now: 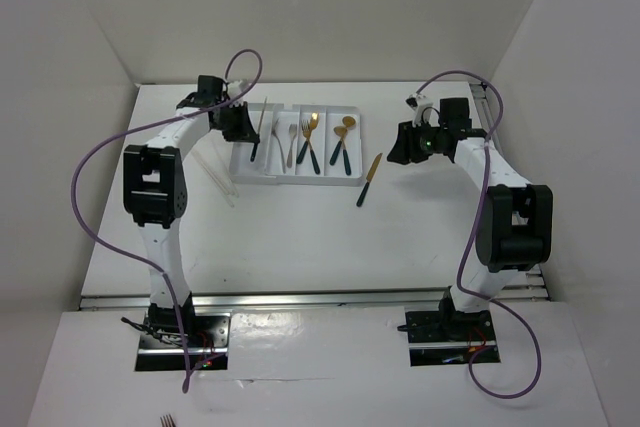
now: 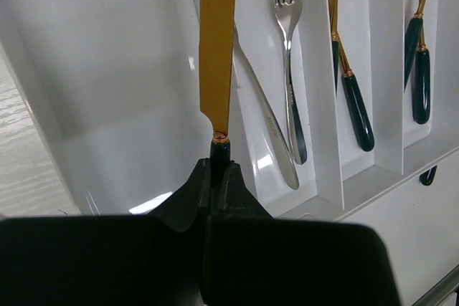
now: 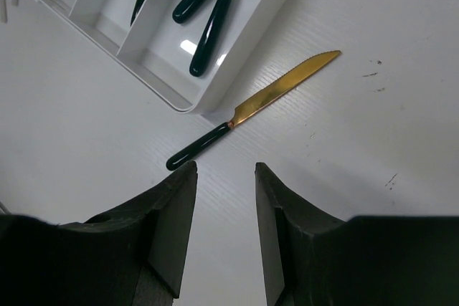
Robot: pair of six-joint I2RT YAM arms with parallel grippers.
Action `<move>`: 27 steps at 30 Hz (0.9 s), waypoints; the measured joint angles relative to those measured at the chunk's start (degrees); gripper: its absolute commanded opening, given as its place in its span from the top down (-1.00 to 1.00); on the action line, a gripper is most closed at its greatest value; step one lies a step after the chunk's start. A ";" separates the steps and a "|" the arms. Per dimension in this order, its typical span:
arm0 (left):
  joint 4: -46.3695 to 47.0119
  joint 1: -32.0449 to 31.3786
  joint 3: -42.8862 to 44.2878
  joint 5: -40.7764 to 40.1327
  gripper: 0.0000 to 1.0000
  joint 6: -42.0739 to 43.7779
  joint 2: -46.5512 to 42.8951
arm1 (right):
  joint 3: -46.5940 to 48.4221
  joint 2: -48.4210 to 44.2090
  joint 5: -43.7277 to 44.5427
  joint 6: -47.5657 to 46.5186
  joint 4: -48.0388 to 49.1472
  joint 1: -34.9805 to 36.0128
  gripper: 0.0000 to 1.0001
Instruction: Sort the eating utensils into containers
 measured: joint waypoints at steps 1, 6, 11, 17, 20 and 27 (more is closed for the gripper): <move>0.00 -0.04 0.00 0.11 1.00 -0.07 0.11 | -0.11 -0.02 0.00 0.00 -0.04 0.00 0.09; 0.83 -1.29 0.00 1.97 1.00 -1.33 -0.04 | -0.46 -0.02 -0.02 0.22 -0.26 0.00 0.09; 1.66 -3.87 -0.76 3.54 1.00 -3.17 -0.87 | -0.48 -0.02 -0.02 0.61 -0.28 0.00 0.09; 2.08 -4.79 -0.92 4.70 1.00 -4.35 -1.51 | -0.48 -0.02 -0.02 0.68 -0.28 0.00 0.09; 2.29 -4.52 -0.94 4.79 1.00 -4.72 -1.60 | -0.48 -0.02 -0.02 0.72 -0.28 0.00 0.09; 3.82 -4.33 -3.89 4.42 1.00 -4.70 -3.06 | -0.48 -0.02 -0.09 0.98 -0.28 0.00 0.09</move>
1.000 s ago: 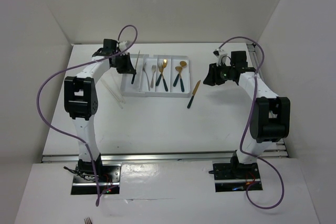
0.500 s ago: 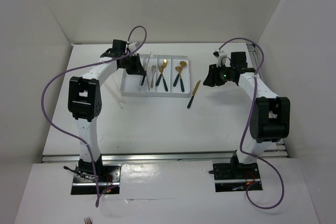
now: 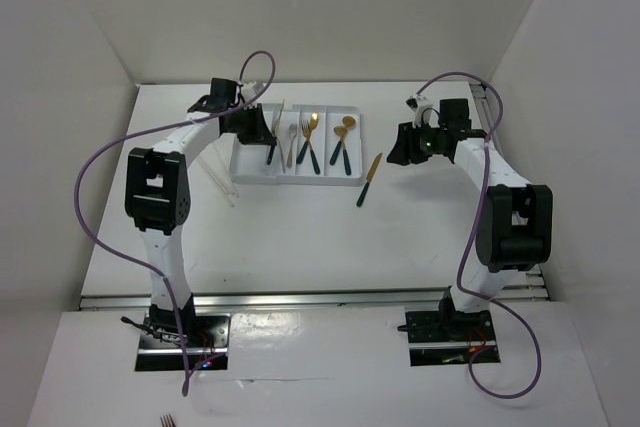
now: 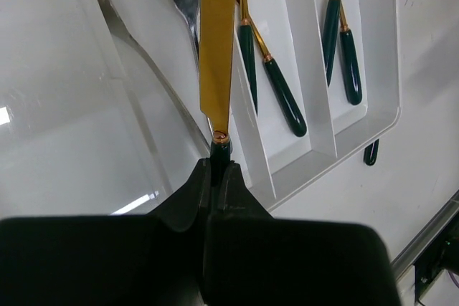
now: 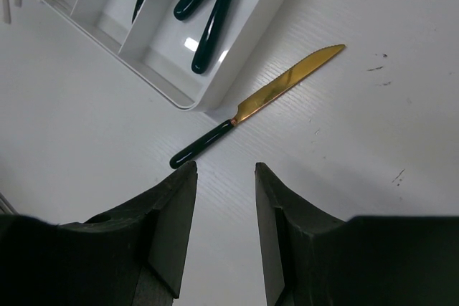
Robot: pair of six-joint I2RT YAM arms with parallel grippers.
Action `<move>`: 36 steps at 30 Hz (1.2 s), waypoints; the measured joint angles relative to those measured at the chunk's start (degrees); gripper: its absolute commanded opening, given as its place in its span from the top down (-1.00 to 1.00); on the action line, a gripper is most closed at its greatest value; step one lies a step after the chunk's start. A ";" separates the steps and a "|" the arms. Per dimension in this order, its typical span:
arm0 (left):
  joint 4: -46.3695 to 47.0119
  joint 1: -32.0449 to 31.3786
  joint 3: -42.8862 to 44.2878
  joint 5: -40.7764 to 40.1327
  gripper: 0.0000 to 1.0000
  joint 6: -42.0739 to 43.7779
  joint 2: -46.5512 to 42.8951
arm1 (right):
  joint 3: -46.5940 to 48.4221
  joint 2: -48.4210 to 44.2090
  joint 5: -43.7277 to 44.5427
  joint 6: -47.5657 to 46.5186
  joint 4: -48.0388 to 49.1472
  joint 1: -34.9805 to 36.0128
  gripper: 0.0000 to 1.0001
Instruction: Sort the eating utensils into containers
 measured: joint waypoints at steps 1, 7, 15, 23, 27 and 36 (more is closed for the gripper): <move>-0.02 0.00 -0.68 -0.13 1.00 0.00 -0.42 | 0.00 0.00 0.00 0.11 0.00 0.00 0.09; 0.66 0.28 -3.04 -1.38 1.00 -0.02 -2.45 | 0.00 0.00 0.00 0.15 0.00 0.00 0.09; 1.77 3.13 -5.18 -6.43 0.92 -0.33 -4.42 | 0.00 0.00 0.00 0.17 0.00 0.00 0.11; 0.35 4.22 -3.06 -12.33 -0.56 0.92 -4.31 | -0.02 0.00 0.02 0.15 0.00 0.00 0.02; 0.11 3.89 -1.86 -12.92 -0.40 2.03 -4.63 | -0.31 0.00 0.07 0.00 0.04 0.00 0.02; -2.10 -12.31 -7.67 -15.23 -0.06 5.62 -19.12 | -5.33 -1.73 2.32 -0.66 0.22 0.00 0.02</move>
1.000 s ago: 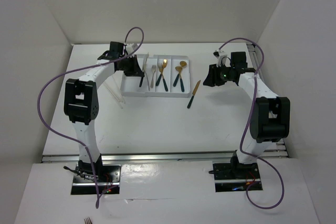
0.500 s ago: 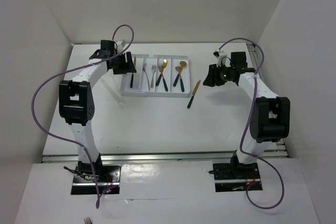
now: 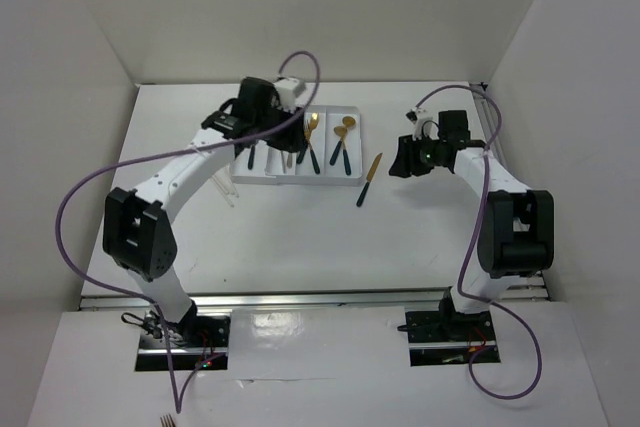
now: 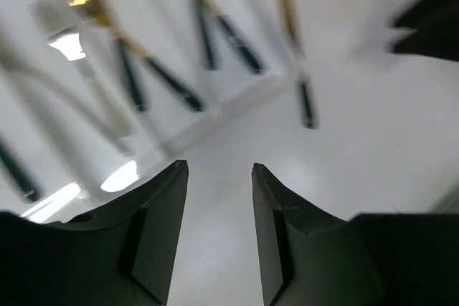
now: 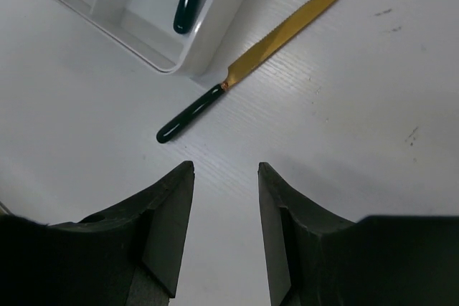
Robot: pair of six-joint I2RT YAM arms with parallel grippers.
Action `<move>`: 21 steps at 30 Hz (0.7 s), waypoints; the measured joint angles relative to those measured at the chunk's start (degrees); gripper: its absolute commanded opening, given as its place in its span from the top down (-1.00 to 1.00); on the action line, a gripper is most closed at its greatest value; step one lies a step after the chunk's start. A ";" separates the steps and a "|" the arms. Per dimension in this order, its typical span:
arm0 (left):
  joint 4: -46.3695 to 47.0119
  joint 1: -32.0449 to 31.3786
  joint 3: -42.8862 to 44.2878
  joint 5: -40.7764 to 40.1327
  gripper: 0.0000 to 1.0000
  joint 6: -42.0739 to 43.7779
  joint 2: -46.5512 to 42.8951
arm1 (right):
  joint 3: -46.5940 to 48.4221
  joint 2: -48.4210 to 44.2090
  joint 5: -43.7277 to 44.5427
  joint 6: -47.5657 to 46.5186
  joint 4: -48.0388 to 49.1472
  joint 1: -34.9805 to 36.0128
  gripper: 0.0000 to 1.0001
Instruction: Sort the eating utensils into containers
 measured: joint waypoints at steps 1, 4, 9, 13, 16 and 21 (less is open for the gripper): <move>0.04 -3.78 -0.04 0.00 -0.06 0.35 -1.90 | -0.66 -0.70 0.72 0.07 0.04 -0.02 0.02; 0.04 -13.29 -0.37 0.02 -0.03 0.50 -4.63 | -2.47 -3.72 4.37 0.90 0.52 -0.26 0.02; -0.79 -22.01 -0.92 -2.93 -0.01 0.48 -2.12 | -4.52 -10.21 13.51 3.96 2.19 -1.44 0.02; -1.86 -25.90 -0.55 -6.62 -0.04 0.11 3.02 | -5.20 -14.47 19.17 5.97 2.23 -2.25 0.00; -2.71 -27.87 0.70 -9.29 -0.04 -1.22 7.74 | -6.03 -17.77 21.24 7.02 2.16 -2.51 0.00; -3.91 -29.55 4.90 -13.86 -0.04 -4.17 14.58 | -8.76 -24.79 23.41 8.09 0.48 -2.89 -0.02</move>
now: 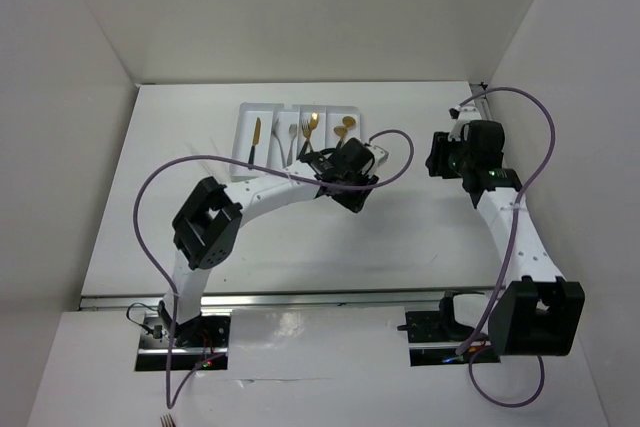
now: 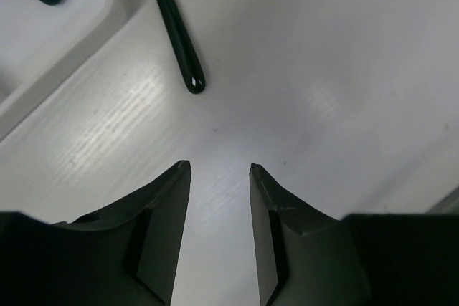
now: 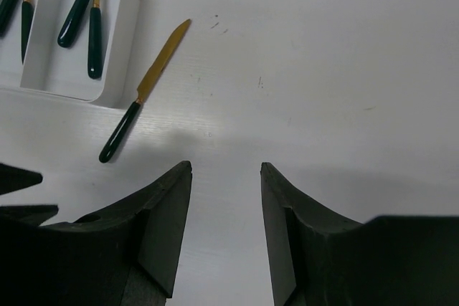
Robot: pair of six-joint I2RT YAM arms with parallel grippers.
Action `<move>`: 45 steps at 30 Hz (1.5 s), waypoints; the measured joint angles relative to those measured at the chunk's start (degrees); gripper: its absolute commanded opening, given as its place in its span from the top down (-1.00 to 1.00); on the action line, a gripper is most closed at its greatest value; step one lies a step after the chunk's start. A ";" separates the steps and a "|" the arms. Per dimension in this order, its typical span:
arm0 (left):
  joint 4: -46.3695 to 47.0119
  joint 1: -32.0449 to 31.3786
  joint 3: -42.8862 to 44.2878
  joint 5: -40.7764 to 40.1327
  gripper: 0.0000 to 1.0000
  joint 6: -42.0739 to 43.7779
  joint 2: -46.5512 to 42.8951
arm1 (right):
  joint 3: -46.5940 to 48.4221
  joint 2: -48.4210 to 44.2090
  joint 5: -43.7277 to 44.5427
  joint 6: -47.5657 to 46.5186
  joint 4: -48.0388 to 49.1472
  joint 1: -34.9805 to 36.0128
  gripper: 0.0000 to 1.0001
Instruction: Sort the eating utensils into containers
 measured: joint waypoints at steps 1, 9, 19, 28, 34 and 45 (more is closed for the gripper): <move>-0.07 -0.04 0.90 -1.03 -0.04 -0.66 0.92 | -0.44 -1.18 0.31 0.07 -0.44 -0.02 -0.02; -0.70 0.02 8.55 -9.97 -0.01 -6.12 7.76 | -2.27 -4.28 1.36 0.44 -2.19 -0.50 -0.02; -0.87 0.02 12.09 -11.39 0.01 -7.48 12.76 | -2.82 -4.76 1.55 0.42 -2.62 -0.50 -0.02; -0.74 0.02 14.12 -10.14 0.06 -7.48 15.17 | -2.97 -4.76 1.55 0.42 -2.64 -0.50 -0.02; -0.20 -0.09 15.65 -8.26 0.09 -7.43 17.51 | -3.78 -4.63 1.55 0.33 -2.67 -0.55 0.00; 0.52 -0.44 17.14 -7.21 1.00 -7.41 19.26 | -3.89 -4.28 1.77 0.17 -2.60 -1.01 0.09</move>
